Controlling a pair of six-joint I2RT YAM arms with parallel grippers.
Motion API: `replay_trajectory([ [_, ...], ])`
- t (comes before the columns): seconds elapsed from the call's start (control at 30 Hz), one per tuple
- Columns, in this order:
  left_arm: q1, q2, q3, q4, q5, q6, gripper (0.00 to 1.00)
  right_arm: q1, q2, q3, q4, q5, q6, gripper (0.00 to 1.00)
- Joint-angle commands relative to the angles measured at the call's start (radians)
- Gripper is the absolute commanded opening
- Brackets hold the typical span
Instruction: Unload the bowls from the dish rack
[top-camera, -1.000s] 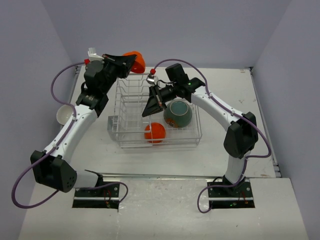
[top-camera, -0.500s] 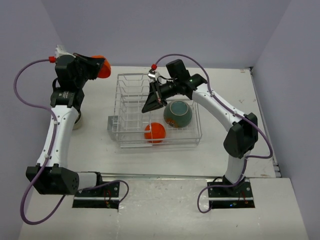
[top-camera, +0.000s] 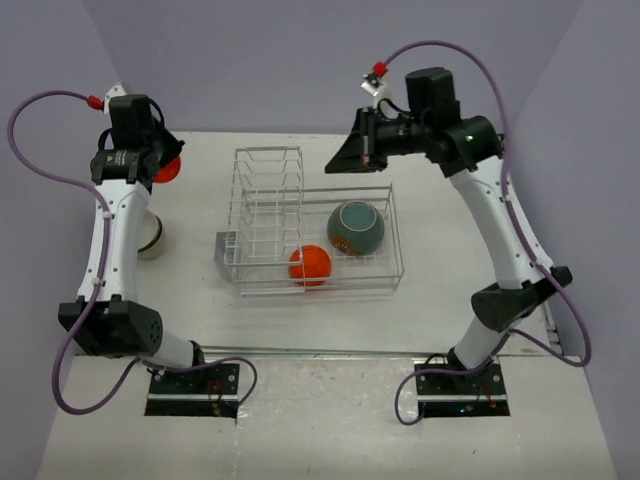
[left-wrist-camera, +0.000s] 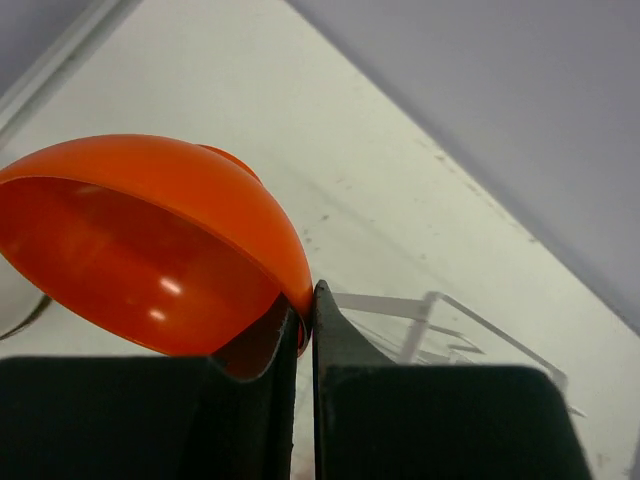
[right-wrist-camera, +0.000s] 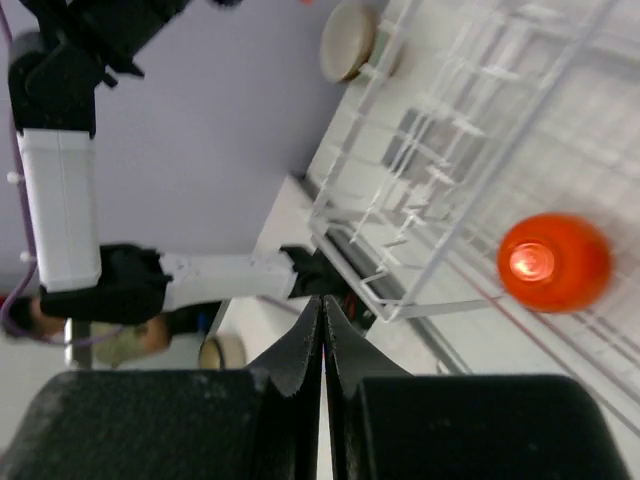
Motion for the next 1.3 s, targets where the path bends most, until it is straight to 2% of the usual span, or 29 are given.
replay_trajectory([
  [0.0,0.041,0.063,0.072,-0.107,-0.134,0.139,0.00,-0.089,-0.152,0.020,-0.185,0.203,-0.093,0.00],
  [0.17,0.078,0.167,0.126,-0.166,-0.186,0.182,0.00,-0.112,-0.273,-0.059,-0.294,0.366,-0.194,0.00],
  [0.3,0.100,0.222,0.124,-0.197,-0.233,0.194,0.00,-0.112,-0.379,-0.108,-0.319,0.409,-0.193,0.00],
  [0.53,0.120,0.262,0.075,-0.195,-0.269,0.218,0.00,-0.112,-0.464,-0.176,-0.331,0.438,-0.193,0.00],
  [0.97,0.148,0.268,-0.078,-0.178,-0.341,0.260,0.00,-0.113,-0.445,-0.055,-0.397,0.512,-0.219,0.00],
  [1.27,0.165,0.305,-0.112,-0.187,-0.364,0.286,0.00,-0.113,-0.467,-0.083,-0.390,0.527,-0.222,0.00],
])
